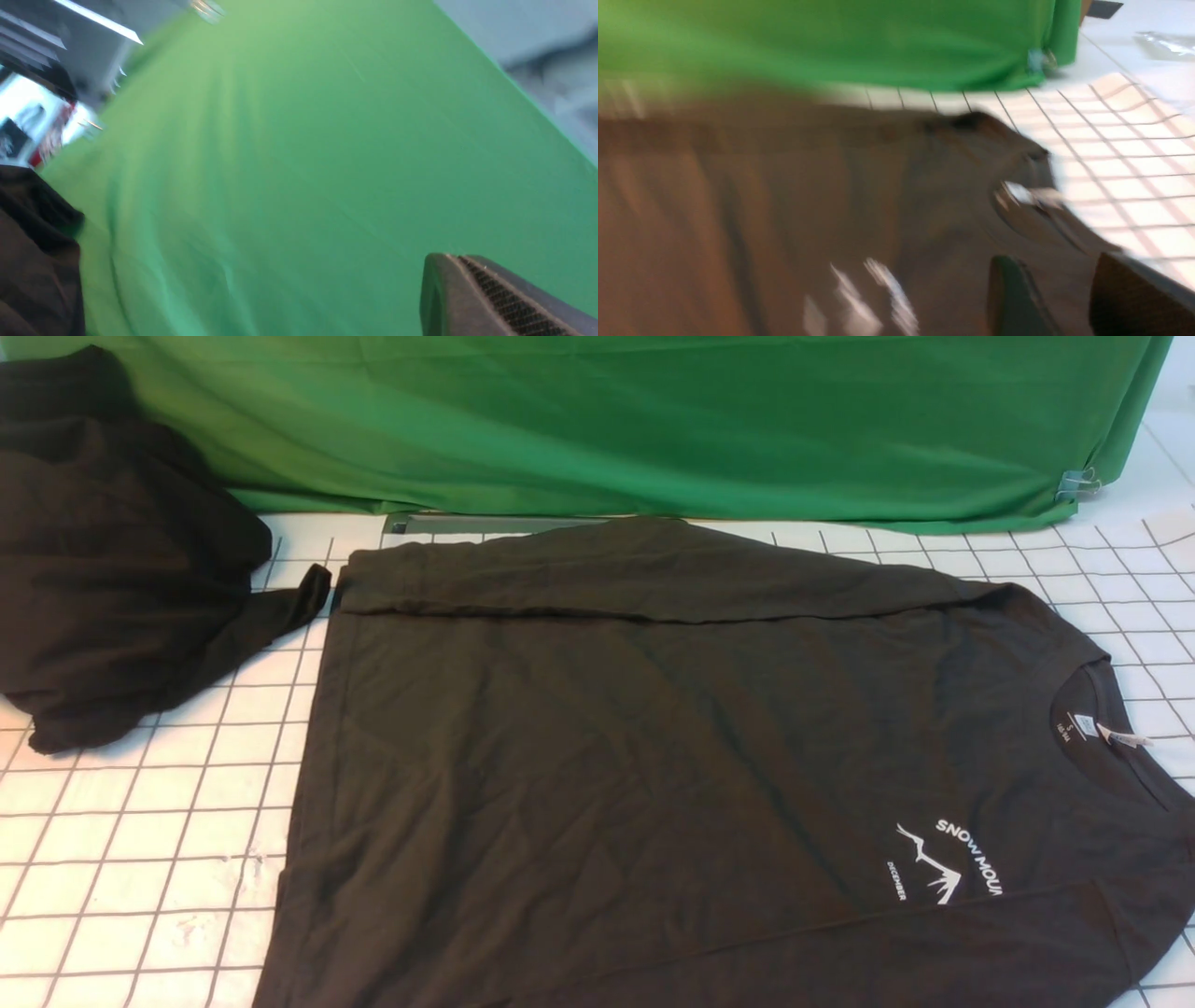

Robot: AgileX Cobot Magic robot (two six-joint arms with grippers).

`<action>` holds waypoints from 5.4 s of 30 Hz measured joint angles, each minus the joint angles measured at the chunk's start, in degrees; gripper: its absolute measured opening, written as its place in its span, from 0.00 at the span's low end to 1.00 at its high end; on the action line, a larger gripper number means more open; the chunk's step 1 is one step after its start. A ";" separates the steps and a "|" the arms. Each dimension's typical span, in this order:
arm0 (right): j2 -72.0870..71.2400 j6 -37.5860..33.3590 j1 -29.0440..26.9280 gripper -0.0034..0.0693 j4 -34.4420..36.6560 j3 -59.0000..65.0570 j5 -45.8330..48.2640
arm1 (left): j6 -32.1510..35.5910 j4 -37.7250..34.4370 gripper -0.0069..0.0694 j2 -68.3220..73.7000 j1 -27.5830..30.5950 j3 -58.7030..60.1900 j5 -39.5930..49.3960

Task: Fold a long-sleeved shirt over a white checkered tablecloth.
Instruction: 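Grasp the left edge of the dark T-shirt lying flat on the table, then fold the left side of the black T-shirt inward over its body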

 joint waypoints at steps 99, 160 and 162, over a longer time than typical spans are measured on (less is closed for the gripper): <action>44.52 -29.25 10.29 0.35 12.87 -38.70 53.01 | 18.07 20.18 0.11 107.39 -16.65 -81.82 71.13; 81.23 -22.64 26.87 0.12 11.27 -38.21 22.35 | 18.90 17.59 0.11 111.49 -15.56 -81.95 67.24; 82.78 -22.00 26.87 0.21 11.27 -38.21 21.82 | 18.90 17.59 0.11 111.49 -15.56 -81.95 67.00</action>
